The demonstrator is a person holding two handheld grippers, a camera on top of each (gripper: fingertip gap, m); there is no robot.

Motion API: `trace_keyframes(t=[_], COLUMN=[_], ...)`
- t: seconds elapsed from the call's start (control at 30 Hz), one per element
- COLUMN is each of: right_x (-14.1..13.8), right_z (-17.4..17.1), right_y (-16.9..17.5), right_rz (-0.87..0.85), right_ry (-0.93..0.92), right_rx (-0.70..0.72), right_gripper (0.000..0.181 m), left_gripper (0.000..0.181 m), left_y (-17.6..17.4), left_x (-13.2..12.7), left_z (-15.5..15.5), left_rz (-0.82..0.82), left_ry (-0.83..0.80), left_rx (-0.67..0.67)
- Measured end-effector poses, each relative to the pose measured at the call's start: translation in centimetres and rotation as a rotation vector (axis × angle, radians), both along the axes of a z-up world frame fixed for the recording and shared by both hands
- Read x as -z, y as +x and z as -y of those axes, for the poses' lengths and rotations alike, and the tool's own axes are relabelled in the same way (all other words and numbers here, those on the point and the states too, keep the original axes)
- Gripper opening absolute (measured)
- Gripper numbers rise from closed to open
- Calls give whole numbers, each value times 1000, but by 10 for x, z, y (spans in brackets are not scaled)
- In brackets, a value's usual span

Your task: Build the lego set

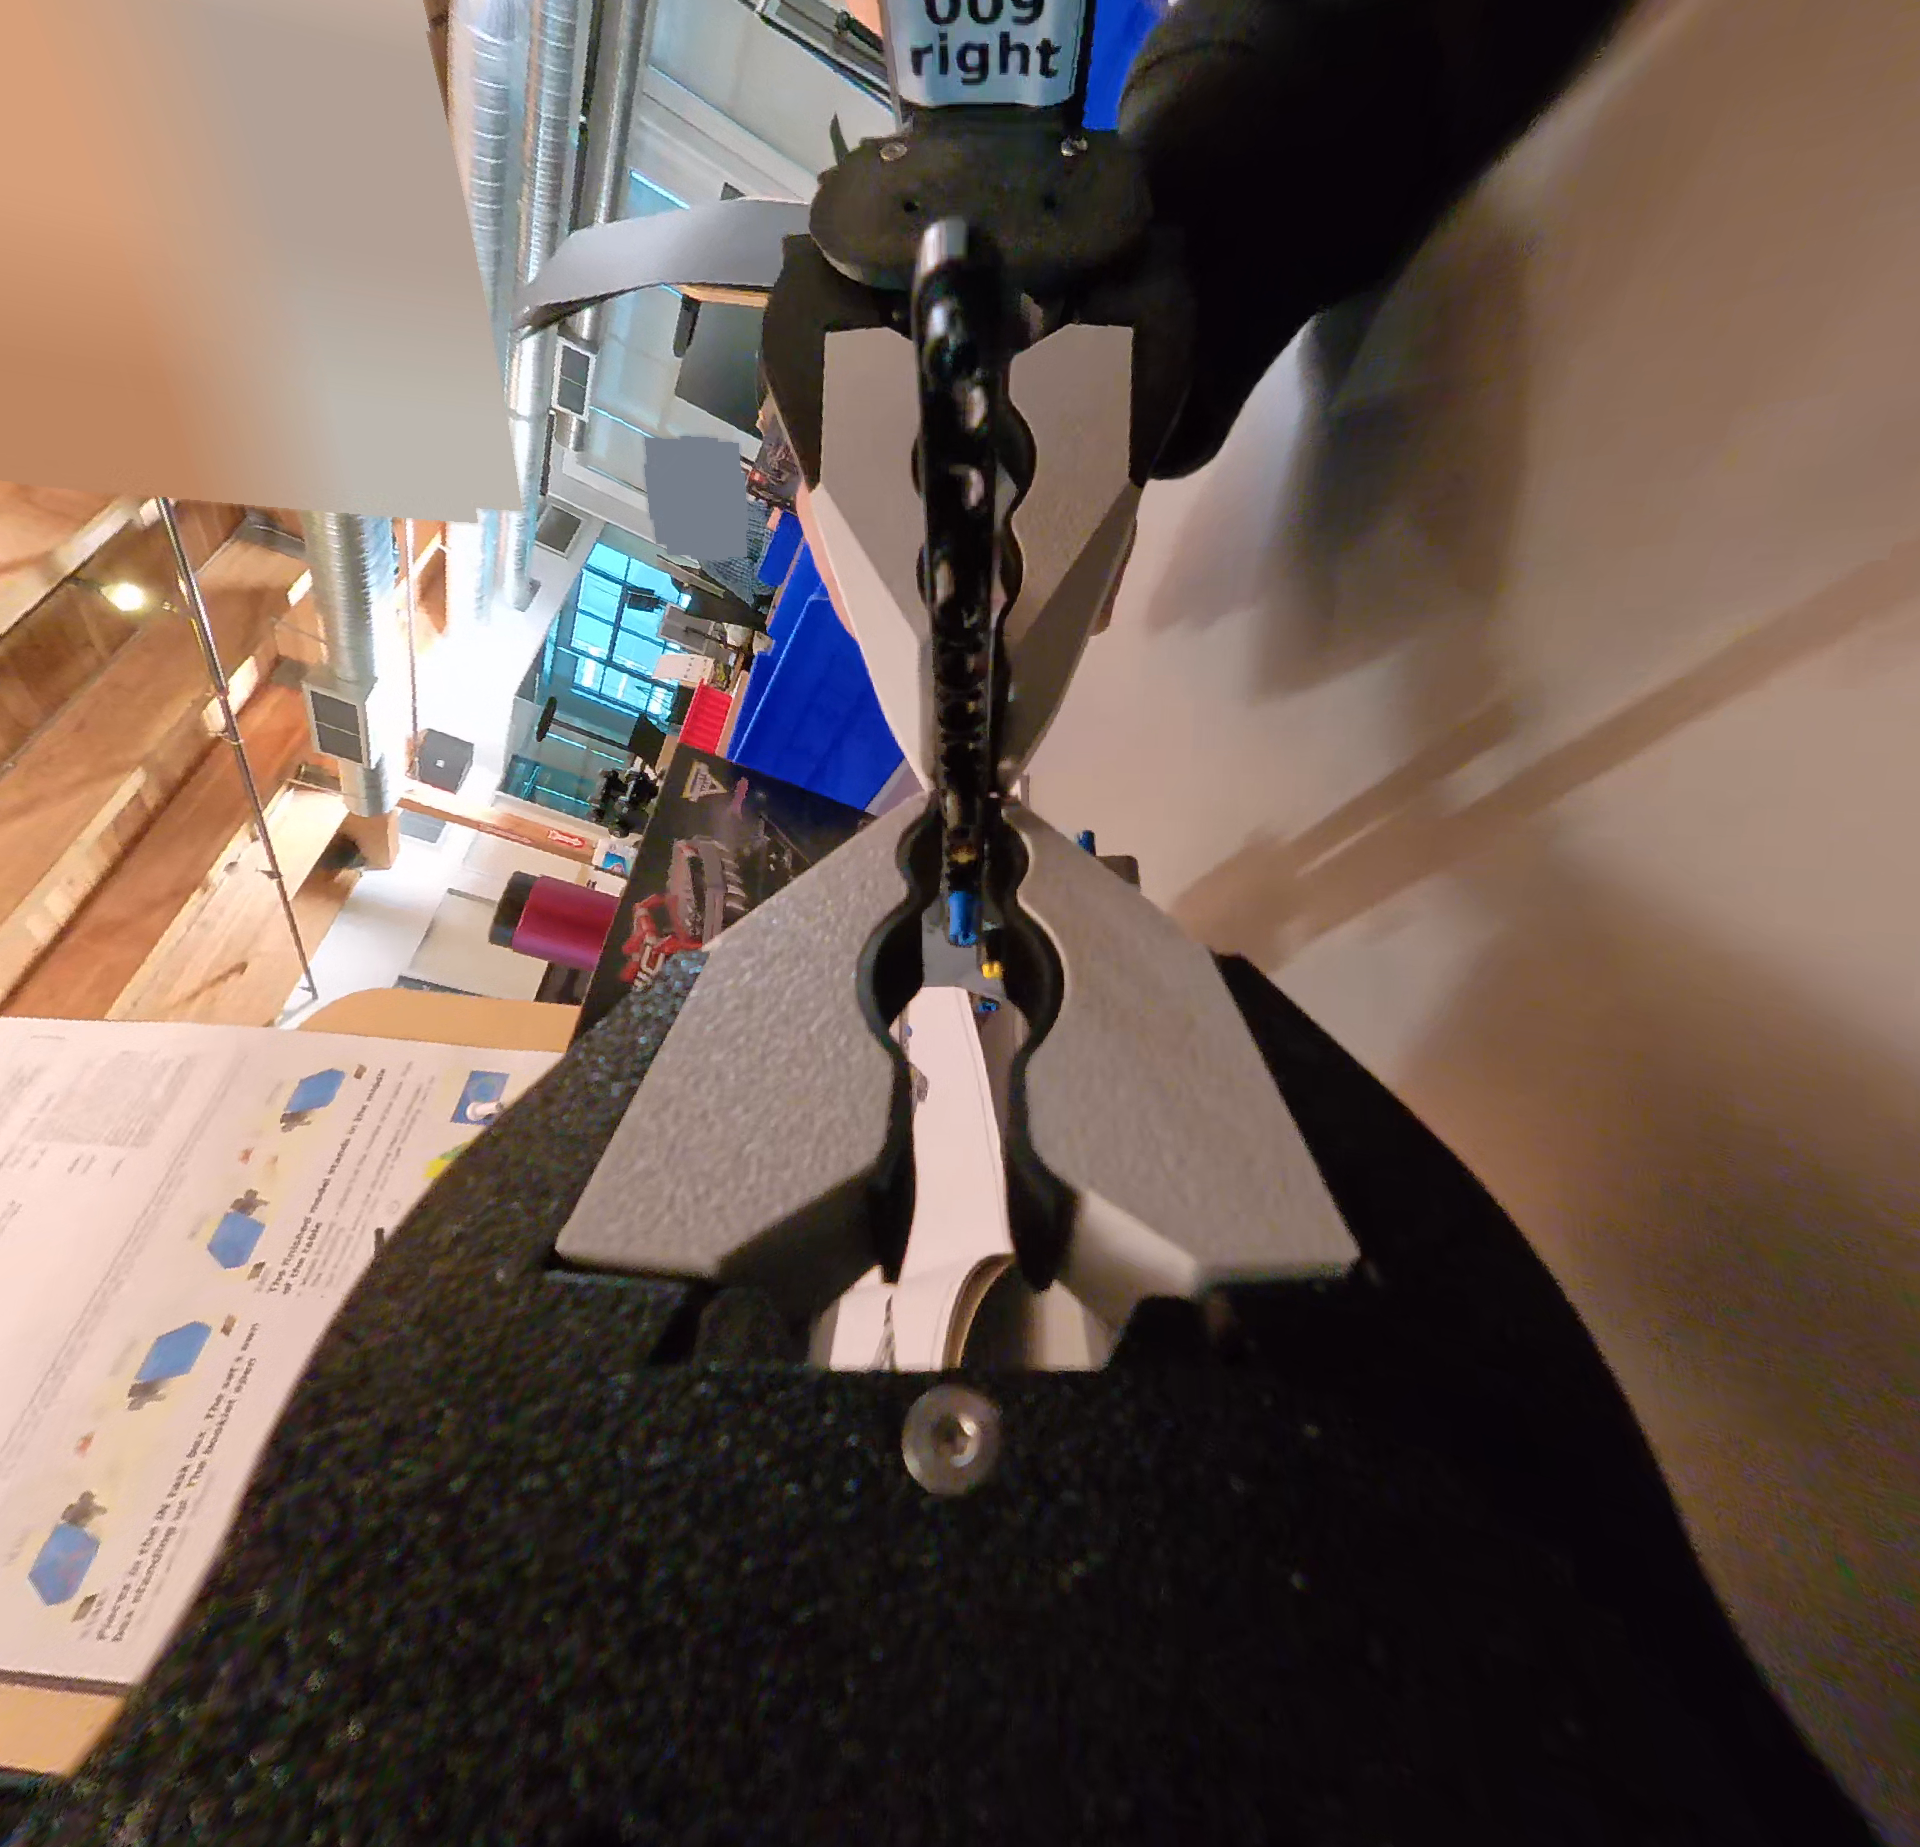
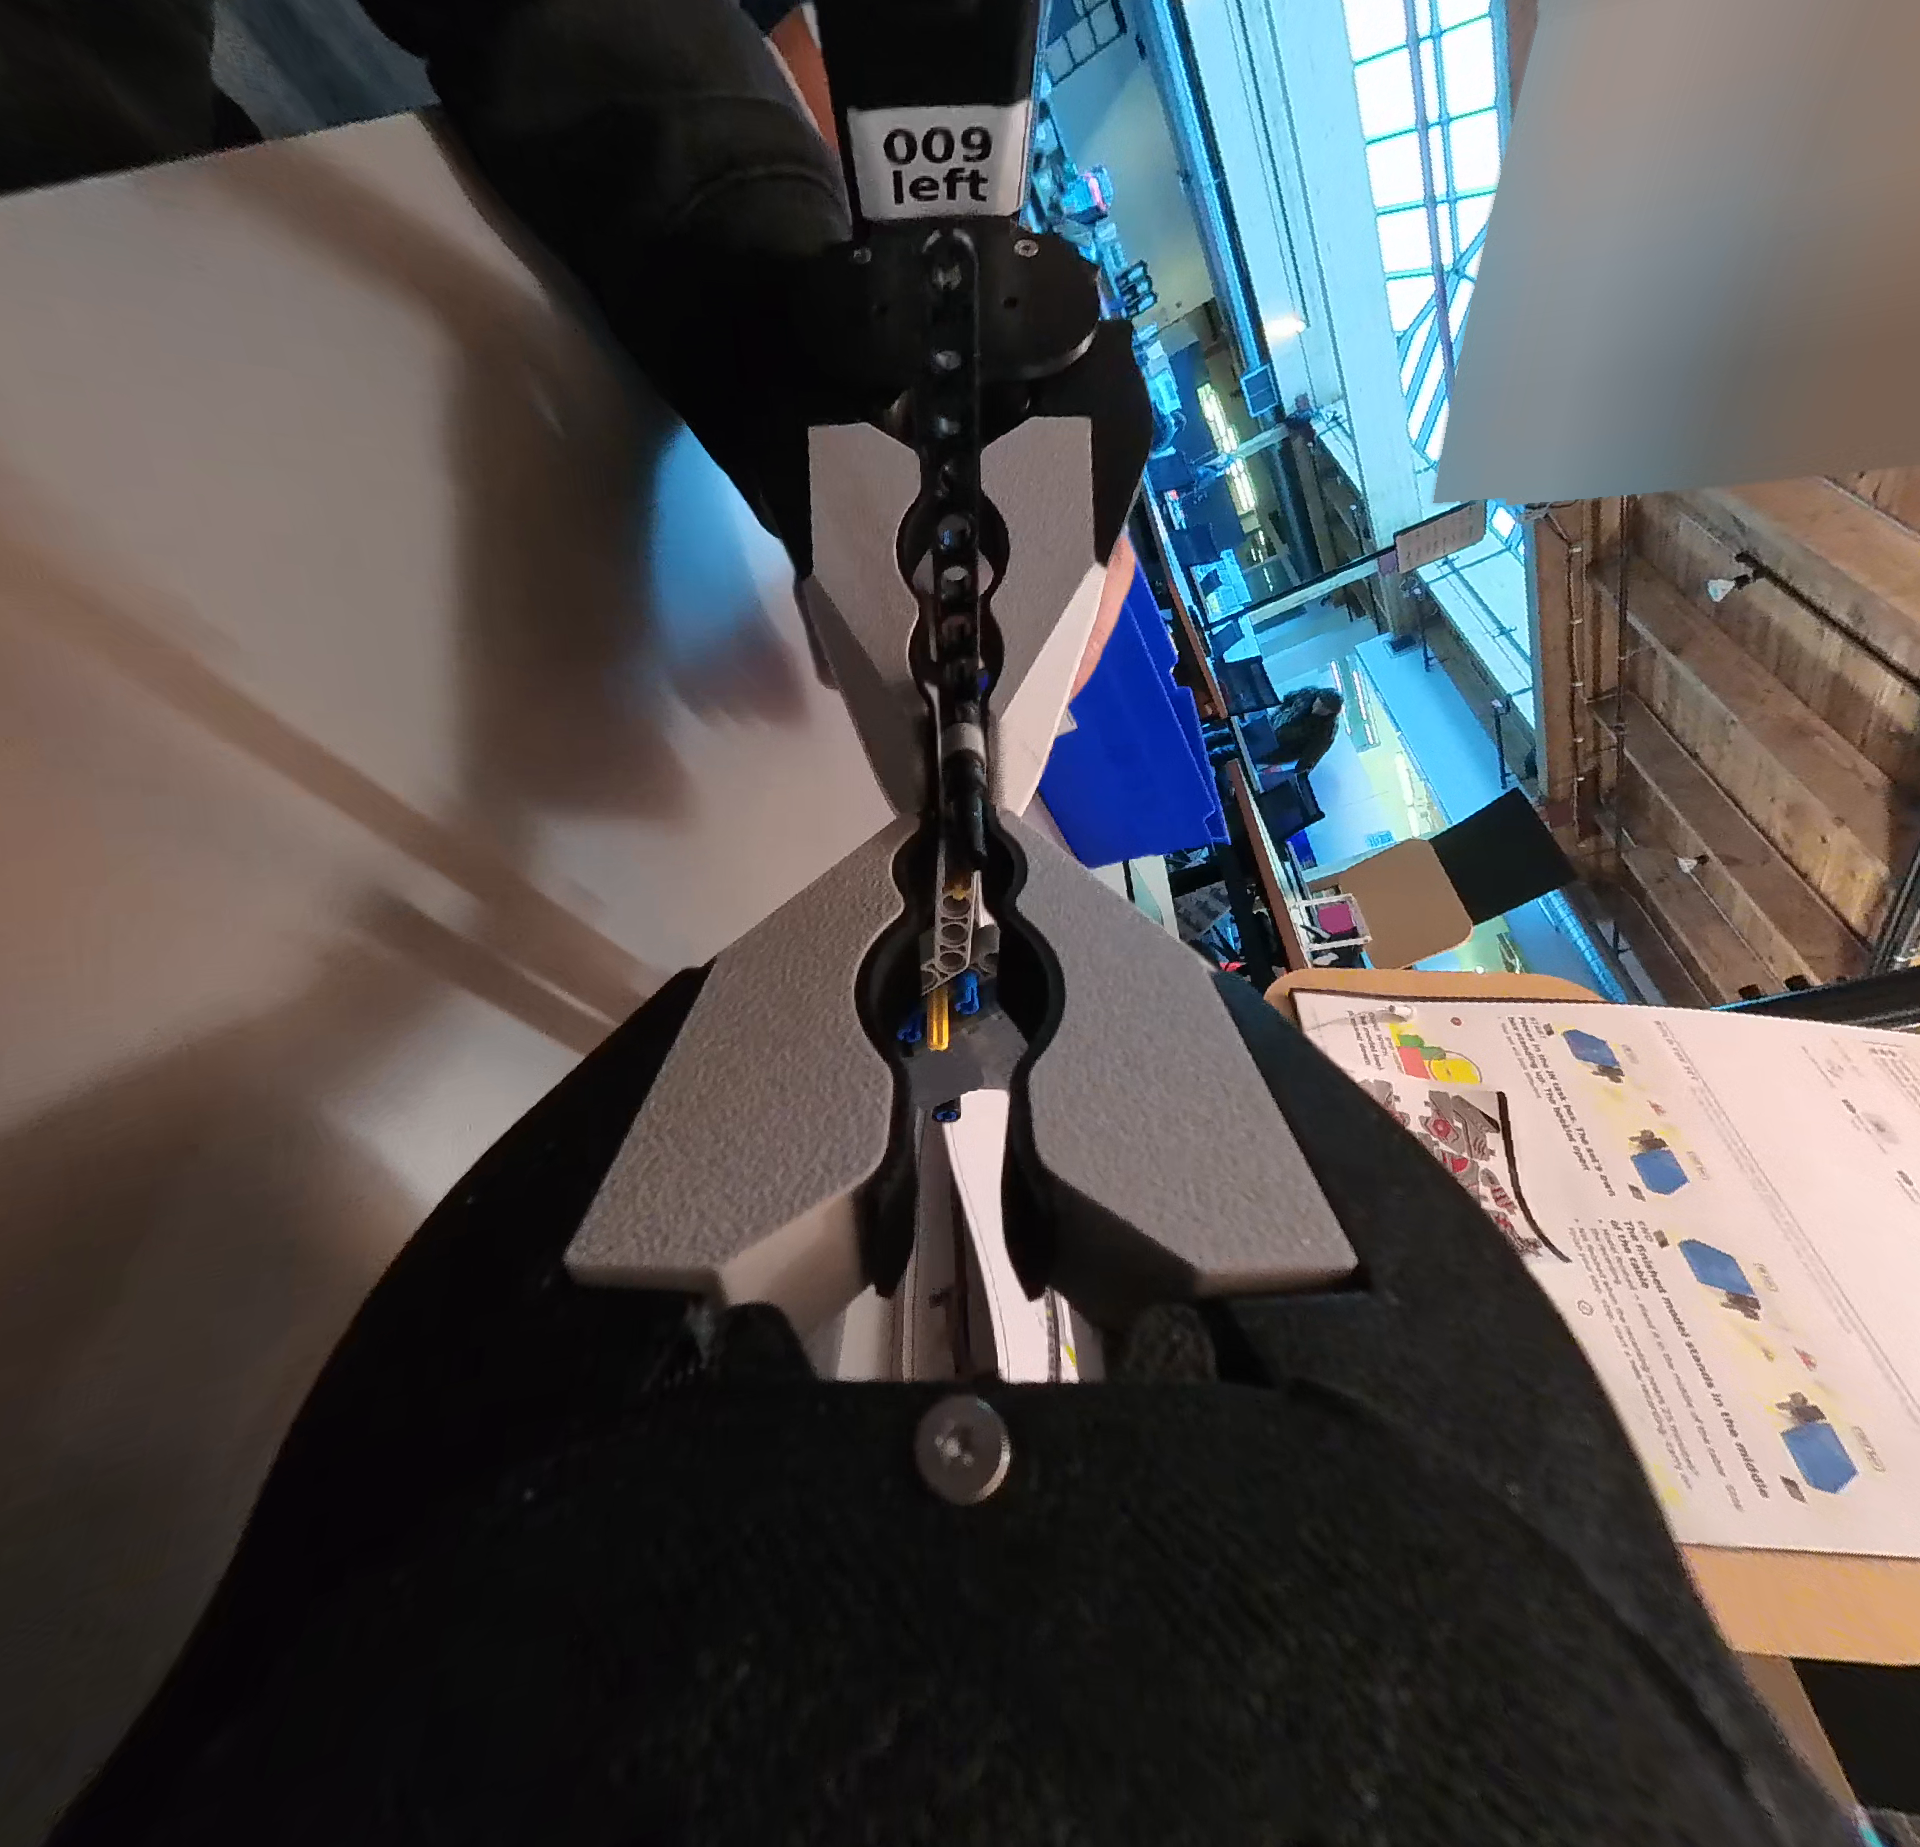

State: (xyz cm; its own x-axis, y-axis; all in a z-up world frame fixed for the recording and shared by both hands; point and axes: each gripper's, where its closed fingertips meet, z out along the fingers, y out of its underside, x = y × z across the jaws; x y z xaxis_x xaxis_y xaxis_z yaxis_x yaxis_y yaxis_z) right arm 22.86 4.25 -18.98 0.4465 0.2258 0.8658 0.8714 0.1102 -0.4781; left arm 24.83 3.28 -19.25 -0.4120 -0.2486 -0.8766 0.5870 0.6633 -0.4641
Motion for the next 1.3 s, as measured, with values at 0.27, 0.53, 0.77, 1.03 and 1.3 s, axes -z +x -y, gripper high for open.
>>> trace_keyframes(t=[0.27, 0.53, 0.77, 1.03, 1.3], right_x=[2, 0, -7, -4, -5], right_z=[1, 2, 4, 4, 2], right_y=[1, -2, -5, -2, 1], right_rz=[12, -4, -43, -77, -110], right_ry=[10, 9, -8, -29, 2], right_rx=[6, -3, -16, -16, -24], right_gripper=[6, 4, 5, 4, 4], left_gripper=[5, 4, 5, 5, 7], left_y=[2, 4, 1, 4, 1], left_x=[2, 2, -5, 0, -3], left_z=[0, 2, 3, 3, 1], left_rz=[-46, -12, -46, -81, -87], left_ry=[-7, -1, -40, -69, -98], left_rx=[-14, -25, 3, 13, 24])
